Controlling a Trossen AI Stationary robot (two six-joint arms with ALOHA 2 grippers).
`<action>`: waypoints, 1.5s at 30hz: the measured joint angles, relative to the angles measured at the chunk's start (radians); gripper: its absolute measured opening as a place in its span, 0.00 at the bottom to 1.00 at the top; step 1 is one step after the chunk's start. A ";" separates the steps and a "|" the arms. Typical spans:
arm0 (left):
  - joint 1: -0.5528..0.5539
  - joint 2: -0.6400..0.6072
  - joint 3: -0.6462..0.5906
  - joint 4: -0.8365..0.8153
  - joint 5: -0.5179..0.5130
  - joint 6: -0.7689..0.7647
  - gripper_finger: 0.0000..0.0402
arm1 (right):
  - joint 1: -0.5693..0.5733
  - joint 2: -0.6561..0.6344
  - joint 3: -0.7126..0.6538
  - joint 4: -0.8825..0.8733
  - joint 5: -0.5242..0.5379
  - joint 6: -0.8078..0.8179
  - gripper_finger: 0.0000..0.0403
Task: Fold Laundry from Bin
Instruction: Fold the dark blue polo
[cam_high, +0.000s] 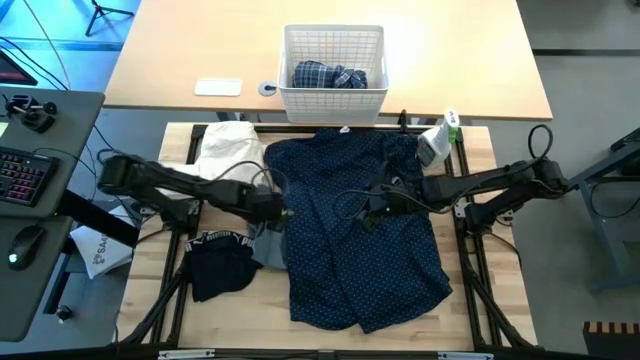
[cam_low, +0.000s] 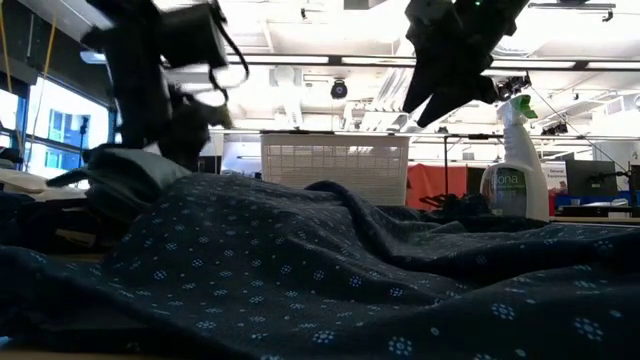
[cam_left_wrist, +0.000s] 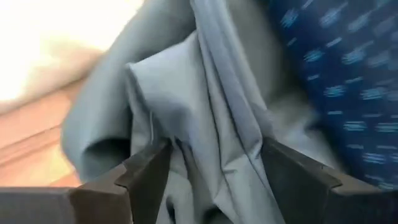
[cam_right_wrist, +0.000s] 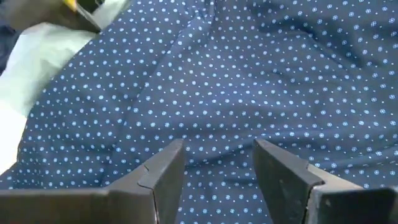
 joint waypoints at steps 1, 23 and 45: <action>0.005 0.034 0.000 0.017 0.018 0.029 0.58 | 0.000 0.000 0.000 0.001 0.000 0.000 0.45; -0.075 -0.331 0.705 -0.918 -0.090 0.379 0.00 | 0.028 0.019 0.000 -0.035 -0.045 -0.045 0.45; -0.197 -0.301 0.577 -0.973 0.425 0.351 0.01 | 0.025 0.035 -0.002 -0.004 -0.068 -0.061 0.45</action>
